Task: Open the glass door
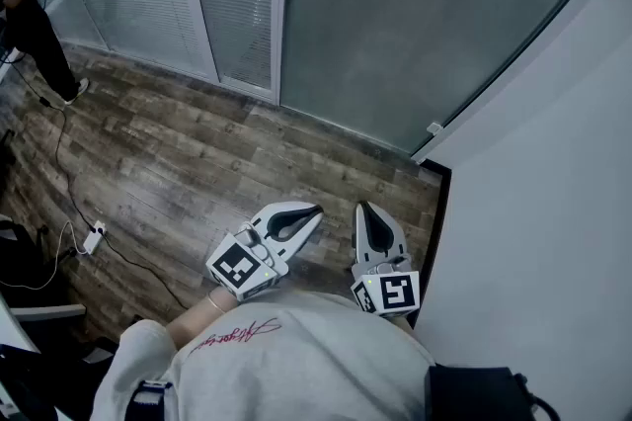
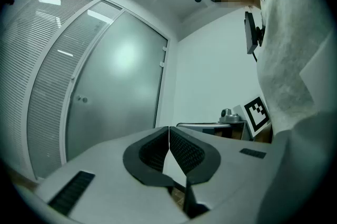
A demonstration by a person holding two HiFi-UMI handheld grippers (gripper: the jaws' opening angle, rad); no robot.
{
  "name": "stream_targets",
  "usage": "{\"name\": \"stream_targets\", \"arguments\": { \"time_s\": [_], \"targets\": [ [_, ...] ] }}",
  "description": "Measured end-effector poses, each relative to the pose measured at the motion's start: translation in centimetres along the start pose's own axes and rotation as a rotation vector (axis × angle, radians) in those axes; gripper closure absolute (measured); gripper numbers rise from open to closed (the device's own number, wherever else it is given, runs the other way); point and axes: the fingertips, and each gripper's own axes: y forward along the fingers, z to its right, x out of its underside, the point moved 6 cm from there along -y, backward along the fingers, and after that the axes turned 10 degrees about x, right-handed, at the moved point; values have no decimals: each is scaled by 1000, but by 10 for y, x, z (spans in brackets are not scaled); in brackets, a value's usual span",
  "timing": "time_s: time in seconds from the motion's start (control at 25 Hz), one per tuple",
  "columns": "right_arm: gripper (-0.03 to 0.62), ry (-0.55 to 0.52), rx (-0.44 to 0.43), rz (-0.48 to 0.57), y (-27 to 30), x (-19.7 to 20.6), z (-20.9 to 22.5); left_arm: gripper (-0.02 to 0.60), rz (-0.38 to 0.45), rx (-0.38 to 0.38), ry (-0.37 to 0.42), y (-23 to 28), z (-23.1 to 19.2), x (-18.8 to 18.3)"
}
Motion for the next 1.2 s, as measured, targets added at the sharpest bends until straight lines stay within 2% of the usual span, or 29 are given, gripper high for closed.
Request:
{"name": "stream_targets", "arguments": {
  "time_s": [0.6,0.84,1.2],
  "targets": [
    [579,2,-8,21,9,-5,-5,563,0,-3,4,-6,-9,-2],
    [579,-30,-18,55,18,-9,-28,563,-7,-10,8,-27,-21,-8],
    [579,11,6,33,36,1,-59,563,-22,-5,8,-60,-43,-10]
  ]
}}
